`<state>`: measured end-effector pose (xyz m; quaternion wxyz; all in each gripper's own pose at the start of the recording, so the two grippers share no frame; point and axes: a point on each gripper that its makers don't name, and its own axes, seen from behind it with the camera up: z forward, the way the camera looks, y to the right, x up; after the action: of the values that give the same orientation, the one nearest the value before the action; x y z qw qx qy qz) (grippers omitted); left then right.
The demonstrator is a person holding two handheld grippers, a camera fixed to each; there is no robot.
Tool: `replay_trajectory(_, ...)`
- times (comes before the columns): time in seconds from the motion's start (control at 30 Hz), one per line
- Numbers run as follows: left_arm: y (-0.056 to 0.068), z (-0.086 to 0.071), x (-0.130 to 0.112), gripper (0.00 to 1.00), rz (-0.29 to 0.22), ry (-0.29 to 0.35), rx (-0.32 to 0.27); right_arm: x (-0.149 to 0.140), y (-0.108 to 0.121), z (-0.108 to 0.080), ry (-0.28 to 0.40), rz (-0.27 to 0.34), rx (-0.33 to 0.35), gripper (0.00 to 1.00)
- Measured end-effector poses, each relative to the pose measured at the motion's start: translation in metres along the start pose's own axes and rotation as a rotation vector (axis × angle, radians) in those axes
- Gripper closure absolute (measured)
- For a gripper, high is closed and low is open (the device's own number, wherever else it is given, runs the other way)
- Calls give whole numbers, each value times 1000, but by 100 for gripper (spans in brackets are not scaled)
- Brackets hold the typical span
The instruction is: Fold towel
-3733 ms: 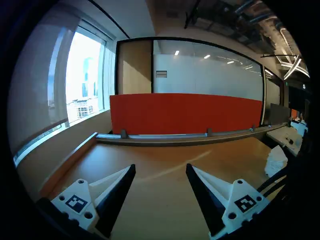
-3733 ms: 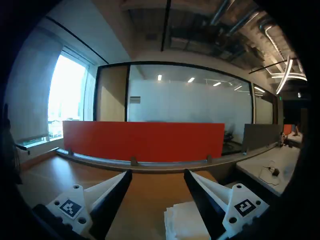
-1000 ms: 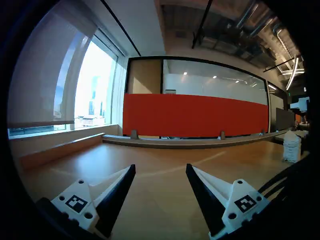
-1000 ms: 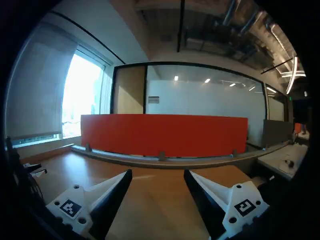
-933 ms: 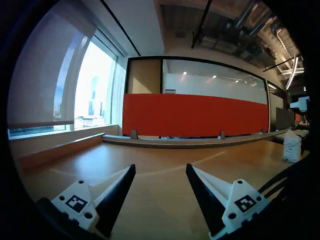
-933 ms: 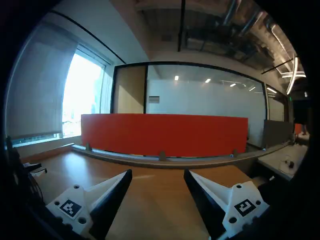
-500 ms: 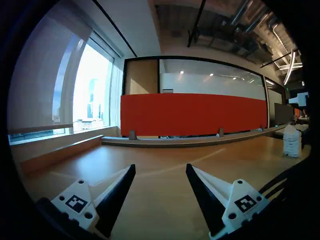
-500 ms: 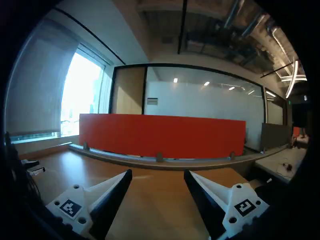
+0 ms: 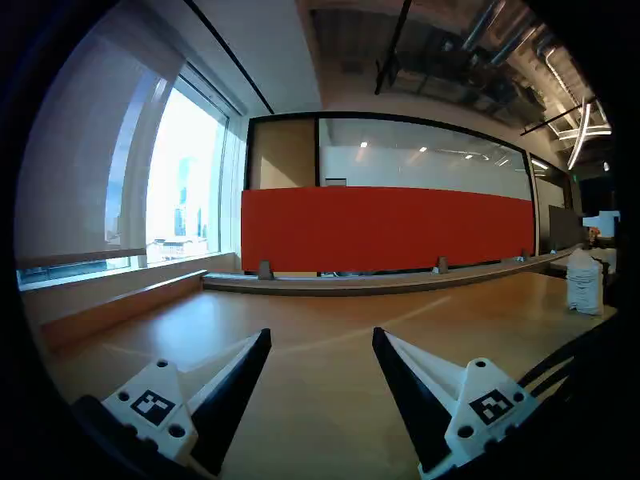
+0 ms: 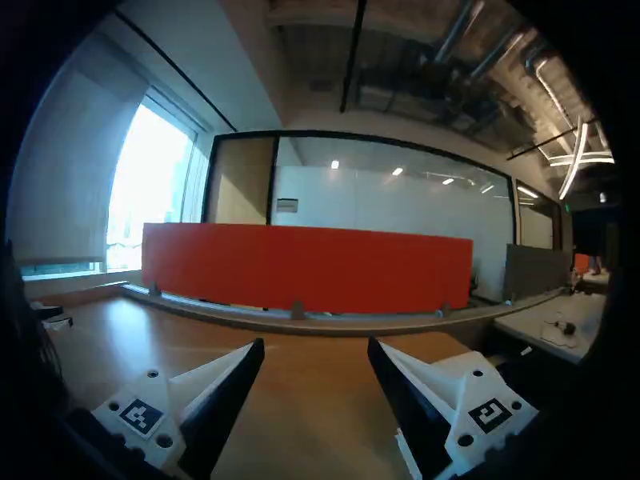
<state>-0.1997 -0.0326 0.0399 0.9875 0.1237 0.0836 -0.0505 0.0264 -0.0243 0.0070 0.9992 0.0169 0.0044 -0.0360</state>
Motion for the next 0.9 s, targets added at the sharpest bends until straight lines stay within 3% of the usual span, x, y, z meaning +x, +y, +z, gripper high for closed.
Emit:
replay_trajectory(0.5,0,0,0,6,0,0,0,-64,18,-2,-15,36,-21,0)
replay_trajectory(0.9,0,1,-1,6,1,1,0,-85,23,-3,-8,58,-18,0)
